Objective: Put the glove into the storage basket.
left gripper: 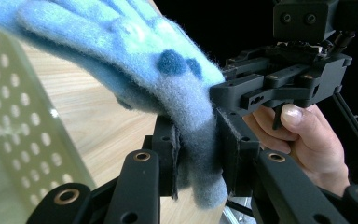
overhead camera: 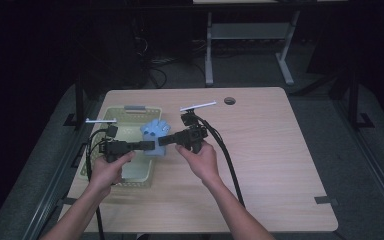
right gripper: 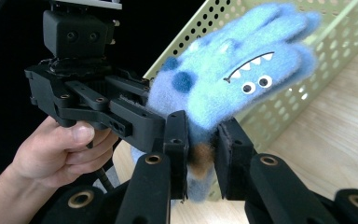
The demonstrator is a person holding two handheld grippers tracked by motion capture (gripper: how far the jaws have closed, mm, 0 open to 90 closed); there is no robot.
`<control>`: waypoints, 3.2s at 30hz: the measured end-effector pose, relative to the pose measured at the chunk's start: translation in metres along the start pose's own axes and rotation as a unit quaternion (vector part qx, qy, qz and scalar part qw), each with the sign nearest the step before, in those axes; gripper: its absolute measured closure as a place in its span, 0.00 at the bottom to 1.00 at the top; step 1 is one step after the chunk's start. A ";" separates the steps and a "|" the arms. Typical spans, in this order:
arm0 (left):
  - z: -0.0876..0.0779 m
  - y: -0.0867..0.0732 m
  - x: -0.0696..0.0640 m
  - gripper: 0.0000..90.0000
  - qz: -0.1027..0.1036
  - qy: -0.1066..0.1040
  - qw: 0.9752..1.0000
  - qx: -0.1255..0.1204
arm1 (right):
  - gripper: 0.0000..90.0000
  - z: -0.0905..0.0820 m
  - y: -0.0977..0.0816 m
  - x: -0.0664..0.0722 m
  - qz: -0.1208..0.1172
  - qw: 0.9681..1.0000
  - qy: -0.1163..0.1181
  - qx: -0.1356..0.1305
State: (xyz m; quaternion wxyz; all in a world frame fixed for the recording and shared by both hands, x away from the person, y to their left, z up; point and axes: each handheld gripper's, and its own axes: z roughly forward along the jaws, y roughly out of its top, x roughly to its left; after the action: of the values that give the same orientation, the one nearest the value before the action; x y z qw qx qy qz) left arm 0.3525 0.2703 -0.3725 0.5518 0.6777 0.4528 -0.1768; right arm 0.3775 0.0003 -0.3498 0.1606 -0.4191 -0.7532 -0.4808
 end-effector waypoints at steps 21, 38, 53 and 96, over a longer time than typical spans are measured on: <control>-0.030 0.002 0.014 0.78 -0.016 0.011 1.000 -0.003 | 0.84 0.032 0.012 0.010 -0.005 1.000 0.013 0.010; -0.044 0.005 0.030 0.78 -0.022 0.017 1.000 0.006 | 0.84 0.054 0.015 0.007 0.005 1.000 0.024 0.013; -0.055 0.005 0.040 0.78 -0.029 0.038 0.999 0.014 | 0.84 0.074 0.017 0.006 0.009 0.999 0.026 0.019; -0.065 -0.003 0.072 0.78 -0.072 0.118 0.989 0.047 | 0.80 0.103 0.013 -0.012 0.033 0.998 0.008 0.047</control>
State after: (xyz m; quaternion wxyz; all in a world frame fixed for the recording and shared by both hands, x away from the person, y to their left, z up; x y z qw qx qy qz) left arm 0.3713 0.3593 -0.4056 0.4479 0.6848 0.5533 -0.1558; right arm 0.4115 0.0858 -0.3998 0.2020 -0.4314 -0.7597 -0.4426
